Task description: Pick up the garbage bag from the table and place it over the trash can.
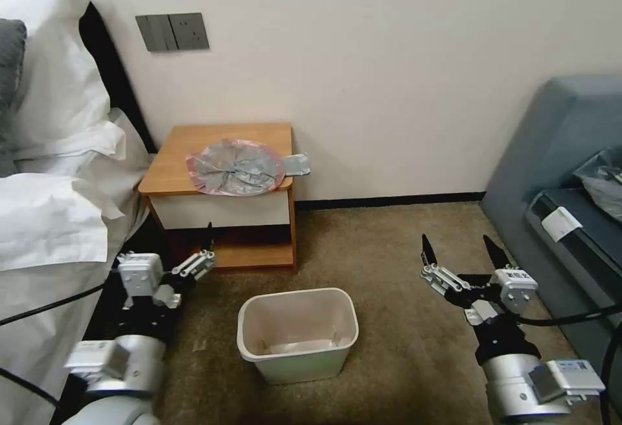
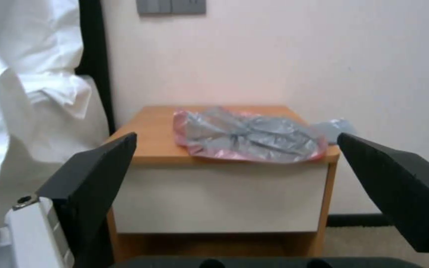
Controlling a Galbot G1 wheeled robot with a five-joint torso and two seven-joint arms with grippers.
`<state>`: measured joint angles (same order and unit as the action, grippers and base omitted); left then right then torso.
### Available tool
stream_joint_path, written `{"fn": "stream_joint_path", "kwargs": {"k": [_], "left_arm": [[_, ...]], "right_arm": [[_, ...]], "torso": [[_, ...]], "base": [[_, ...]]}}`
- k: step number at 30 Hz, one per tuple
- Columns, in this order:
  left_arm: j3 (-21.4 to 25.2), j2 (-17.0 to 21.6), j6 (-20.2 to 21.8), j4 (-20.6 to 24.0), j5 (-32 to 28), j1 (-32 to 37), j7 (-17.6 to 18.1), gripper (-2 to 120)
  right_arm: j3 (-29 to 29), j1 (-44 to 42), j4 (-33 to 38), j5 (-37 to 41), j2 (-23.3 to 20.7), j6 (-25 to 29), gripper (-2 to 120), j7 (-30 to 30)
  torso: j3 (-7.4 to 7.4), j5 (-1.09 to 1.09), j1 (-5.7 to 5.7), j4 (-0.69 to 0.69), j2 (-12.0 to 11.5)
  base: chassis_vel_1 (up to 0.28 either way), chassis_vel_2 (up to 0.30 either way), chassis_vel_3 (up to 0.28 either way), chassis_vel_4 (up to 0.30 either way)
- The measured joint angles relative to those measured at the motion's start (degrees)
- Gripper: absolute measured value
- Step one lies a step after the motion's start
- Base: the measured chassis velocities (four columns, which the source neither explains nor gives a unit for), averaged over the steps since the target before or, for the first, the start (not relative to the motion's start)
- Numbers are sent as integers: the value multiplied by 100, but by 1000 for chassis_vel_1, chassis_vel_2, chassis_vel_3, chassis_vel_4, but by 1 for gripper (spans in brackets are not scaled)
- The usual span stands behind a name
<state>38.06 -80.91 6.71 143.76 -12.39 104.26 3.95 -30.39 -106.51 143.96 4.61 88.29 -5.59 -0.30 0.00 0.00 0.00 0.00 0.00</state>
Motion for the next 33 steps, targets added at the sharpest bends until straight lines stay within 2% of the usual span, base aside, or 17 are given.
{"fn": "stream_joint_path", "kwargs": {"k": [5, 9, 11, 12, 14, 16, 18, 19, 22, 24, 26, 31, 33], "left_arm": [[-18, -36, -40, 2, 122, 164, 18, 100], [-27, -42, -48, -2, 179, 166, 34, 100], [-22, -43, -63, -11, 200, 164, 43, 100], [-22, -43, -63, -11, 200, 164, 43, 100], [-3, -28, -62, -21, 184, 131, 48, 100], [-1, -23, -58, -24, 178, 121, 48, 100], [6, -17, -51, -29, 150, 116, 52, 100], [6, -17, -51, -29, 150, 116, 52, 100], [50, -27, -81, -35, 142, 171, 55, 100], [71, -29, -94, -36, 140, 188, 56, 100], [107, -41, -108, -39, 96, 255, 50, 100], [117, -70, -177, -43, 89, 363, 33, 100], [121, -91, -296, -45, 138, 445, 19, 100]], "right_arm": [[12, 38, -25, 125, -21, -31, 100, -8], [18, 126, -38, 545, -55, -184, 100, -4], [67, 358, -43, 1330, -181, -414, 100, 141], [67, 358, -43, 1330, -181, -414, 100, 141], [173, 776, -86, 2535, -417, -702, 100, 485], [194, 871, -107, 2779, -466, -754, 100, 562], [272, 1317, -224, 3908, -708, -910, 100, 843], [272, 1317, -224, 3908, -708, -910, 100, 843], [323, 1791, -463, 5093, -971, -1056, 100, 983], [343, 1895, -572, 5241, -1017, -1062, 100, 956], [467, 2191, -965, 5500, -1105, -1064, 100, 827], [735, 2551, -1581, 5829, -1093, -1020, 100, 676], [929, 2808, -1942, 6179, -1025, -981, 100, 617]], "torso": [[0, 0, 0, 0, 0], [0, 0, 0, -1, 0], [0, 0, 0, -1, 0], [0, 0, 0, -1, 0], [0, 0, 0, -1, 0], [0, 0, 0, -1, 0], [0, 0, 0, -1, 0], [0, 0, 0, -1, 0], [0, 0, 0, 0, 0], [0, 0, 0, -1, 0], [0, 0, 0, -1, 0], [0, 0, 0, -1, 0], [1, 1, 0, -1, 0]], "base": [[0, 0, 0, 0], [0, 0, 0, 0], [0, 0, 0, 0], [0, 0, 0, 0], [0, 0, 0, 0], [0, 0, 0, 0], [0, 0, 0, 0], [0, 0, 0, 0], [0, 0, 0, 0], [0, 0, 0, 0], [0, 0, 0, 0], [0, 0, 0, 0], [0, 0, 0, 0]]}}
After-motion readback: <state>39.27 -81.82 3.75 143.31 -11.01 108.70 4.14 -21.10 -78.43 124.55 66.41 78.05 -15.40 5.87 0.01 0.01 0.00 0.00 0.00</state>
